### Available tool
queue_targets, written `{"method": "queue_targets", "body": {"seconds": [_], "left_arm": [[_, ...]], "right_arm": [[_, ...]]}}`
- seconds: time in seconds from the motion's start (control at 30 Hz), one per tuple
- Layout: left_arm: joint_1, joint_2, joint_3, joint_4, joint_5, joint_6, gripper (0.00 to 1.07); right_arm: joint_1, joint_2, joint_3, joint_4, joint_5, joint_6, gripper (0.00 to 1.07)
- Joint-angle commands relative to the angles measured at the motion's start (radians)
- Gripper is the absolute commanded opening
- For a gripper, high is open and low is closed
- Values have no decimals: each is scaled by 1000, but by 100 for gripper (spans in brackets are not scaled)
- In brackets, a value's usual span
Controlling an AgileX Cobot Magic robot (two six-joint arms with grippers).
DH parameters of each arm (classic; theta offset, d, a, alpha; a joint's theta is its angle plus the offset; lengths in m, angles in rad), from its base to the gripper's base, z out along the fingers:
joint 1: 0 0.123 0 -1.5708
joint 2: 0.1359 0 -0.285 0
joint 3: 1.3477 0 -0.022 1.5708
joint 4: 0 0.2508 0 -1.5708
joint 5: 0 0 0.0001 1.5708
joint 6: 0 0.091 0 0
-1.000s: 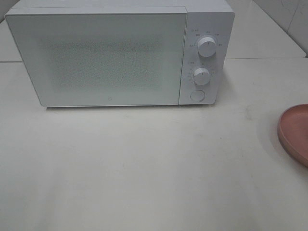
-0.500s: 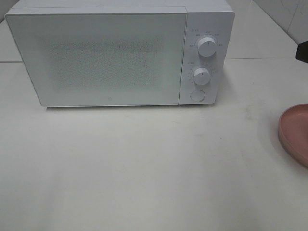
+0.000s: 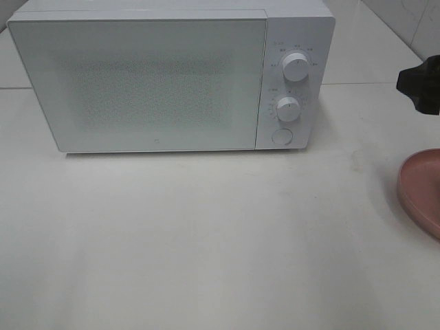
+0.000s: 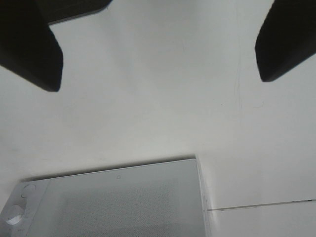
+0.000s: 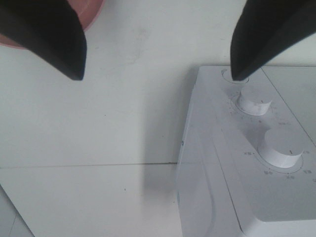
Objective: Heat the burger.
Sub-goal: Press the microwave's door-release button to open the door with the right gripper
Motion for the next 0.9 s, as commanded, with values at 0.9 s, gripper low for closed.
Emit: {"method": "queue_targets", "body": {"seconds": [0.9], "left_arm": [[-6,-24,4,0,-10,-8,98]], "right_arm": [[325,352,202,364,-678,-249,76]]}}
